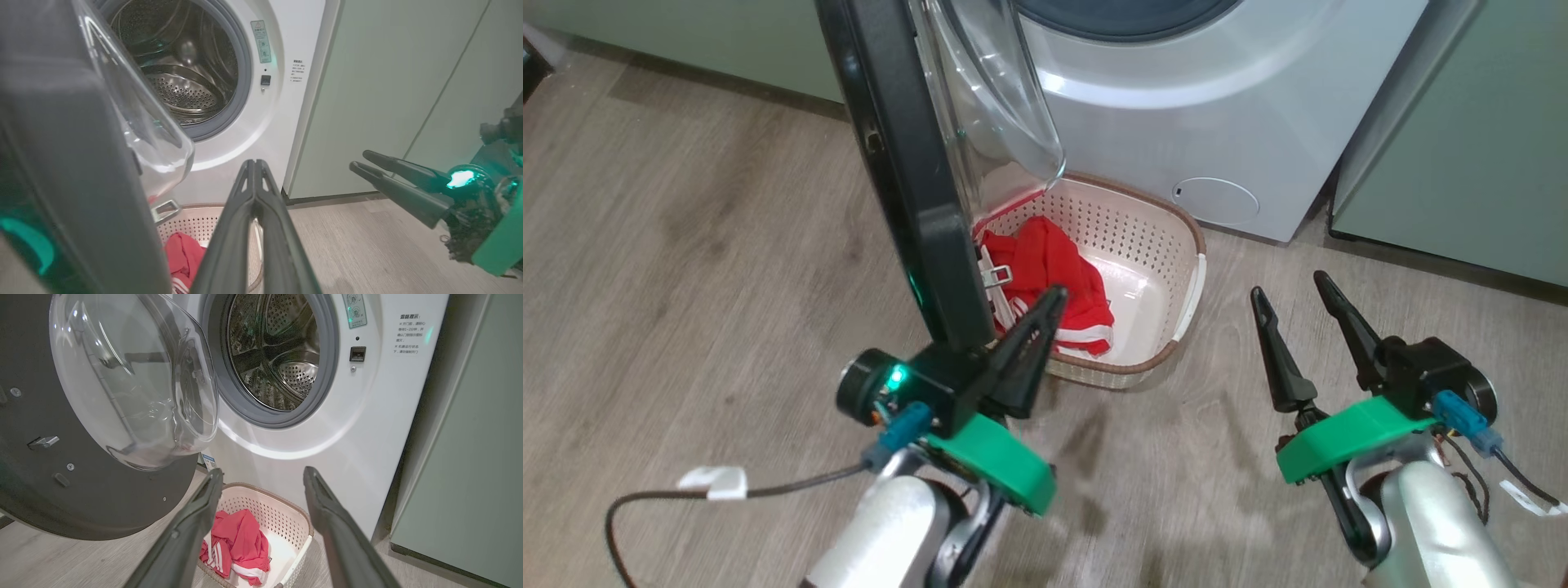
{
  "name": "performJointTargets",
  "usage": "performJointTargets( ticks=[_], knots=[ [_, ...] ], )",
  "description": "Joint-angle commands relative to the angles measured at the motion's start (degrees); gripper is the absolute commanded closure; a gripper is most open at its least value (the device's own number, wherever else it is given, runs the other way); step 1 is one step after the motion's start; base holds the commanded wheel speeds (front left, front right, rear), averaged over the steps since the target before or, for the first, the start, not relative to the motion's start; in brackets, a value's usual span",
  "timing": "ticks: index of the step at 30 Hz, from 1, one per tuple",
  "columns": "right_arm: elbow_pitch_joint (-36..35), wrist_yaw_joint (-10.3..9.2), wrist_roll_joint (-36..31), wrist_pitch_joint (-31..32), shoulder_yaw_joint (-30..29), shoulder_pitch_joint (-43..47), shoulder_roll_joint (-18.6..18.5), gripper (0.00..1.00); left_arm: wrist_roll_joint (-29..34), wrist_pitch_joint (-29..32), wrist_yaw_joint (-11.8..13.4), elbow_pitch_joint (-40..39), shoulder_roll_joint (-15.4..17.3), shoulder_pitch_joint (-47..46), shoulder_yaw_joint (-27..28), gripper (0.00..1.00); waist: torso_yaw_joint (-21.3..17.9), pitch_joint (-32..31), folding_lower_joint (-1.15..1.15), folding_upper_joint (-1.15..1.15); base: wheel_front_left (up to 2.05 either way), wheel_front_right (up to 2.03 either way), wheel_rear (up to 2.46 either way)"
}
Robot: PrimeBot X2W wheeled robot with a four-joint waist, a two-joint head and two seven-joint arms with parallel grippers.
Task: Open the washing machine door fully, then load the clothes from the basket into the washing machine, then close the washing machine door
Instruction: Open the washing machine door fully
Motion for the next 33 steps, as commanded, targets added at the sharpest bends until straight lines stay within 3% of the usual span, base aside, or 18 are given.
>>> performJointTargets(
  ticks=[1,33],
  knots=[
    [-1.66,0.0,0.24,-0.46,1.36,-1.77,0.54,0.0,-0.48,-0.5,0.62,-1.34,0.85,-1.74,2.89,1.0,0.02,0.03,0.0,0.0,0.0,0.0,0.0],
    [-1.02,0.0,-0.28,0.1,1.06,-1.92,0.54,0.0,-4.24,-1.62,4.31,1.64,2.83,0.3,7.76,1.0,2.09,0.22,0.0,0.0,0.0,0.0,0.0]
  ],
)
